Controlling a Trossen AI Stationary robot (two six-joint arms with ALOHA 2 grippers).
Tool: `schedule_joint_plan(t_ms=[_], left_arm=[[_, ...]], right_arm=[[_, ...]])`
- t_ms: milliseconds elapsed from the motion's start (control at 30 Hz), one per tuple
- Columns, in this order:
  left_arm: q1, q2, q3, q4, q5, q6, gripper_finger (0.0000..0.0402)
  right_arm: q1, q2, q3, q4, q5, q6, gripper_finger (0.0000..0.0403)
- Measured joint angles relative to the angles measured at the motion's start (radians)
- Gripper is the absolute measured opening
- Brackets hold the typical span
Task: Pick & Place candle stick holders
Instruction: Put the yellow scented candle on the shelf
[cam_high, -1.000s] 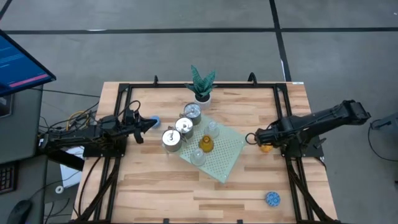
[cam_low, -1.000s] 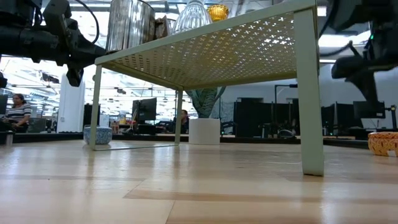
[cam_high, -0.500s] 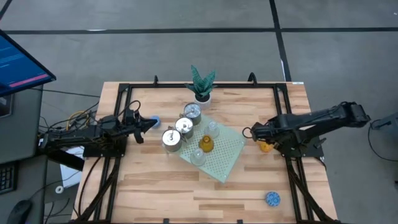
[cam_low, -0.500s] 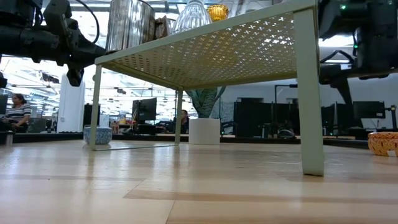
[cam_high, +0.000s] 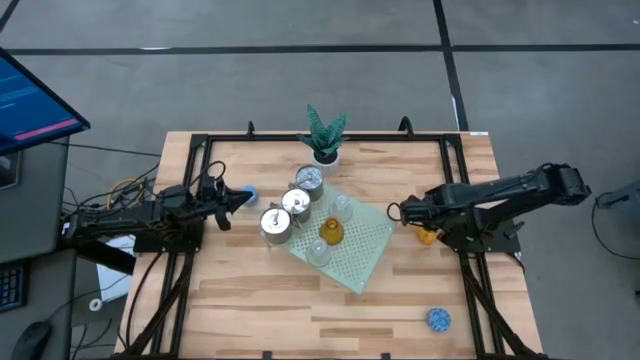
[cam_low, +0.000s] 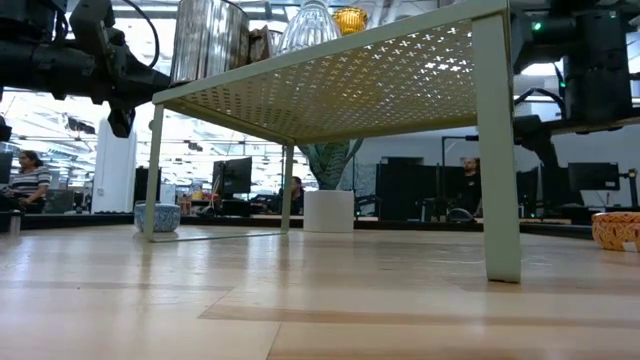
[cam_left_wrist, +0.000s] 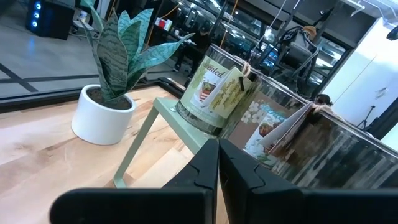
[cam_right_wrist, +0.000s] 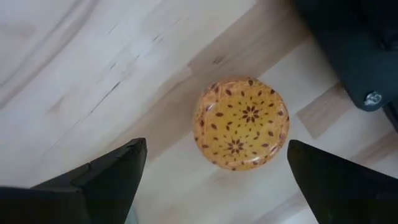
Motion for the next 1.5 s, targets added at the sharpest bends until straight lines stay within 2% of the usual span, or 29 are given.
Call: schedule_joint_plan(t_ms=[233,367,600,767,900,1167,1500], left_arm=[[0.0,0.0,0.0,0.0,0.0,0.0,0.0011],[0.0,0.0,0.0,0.0,0.0,0.0,0.0011],[0.0,0.0,0.0,0.0,0.0,0.0,0.0011],[0.0,0.0,0.0,0.0,0.0,0.0,0.0011],[0.0,0.0,0.0,0.0,0.0,0.0,0.0011],[0.0,0.0,0.0,0.0,0.0,0.0,0.0011],[0.0,0.0,0.0,0.0,0.0,0.0,0.0011]], right_arm=[[-0.028,0.002,-0.001,-0.016,-0.007,0.003,0.0379],[-0.045,-0.051,0.007,-0.012,0.012,-0.085,0.0379],[-0.057,-0.195,0.112,-0.13,0.011,-0.541,0.0379],[-0.057,-0.285,0.193,-0.113,0.011,-0.85,0.0379],[-0.038,-0.309,0.243,-0.106,-0.027,-1.112,0.0379],[-0.014,-0.272,0.263,0.002,-0.034,-1.518,0.0379],[-0.073,-0.115,0.262,-0.254,-0.04,-1.965,0.0379]])
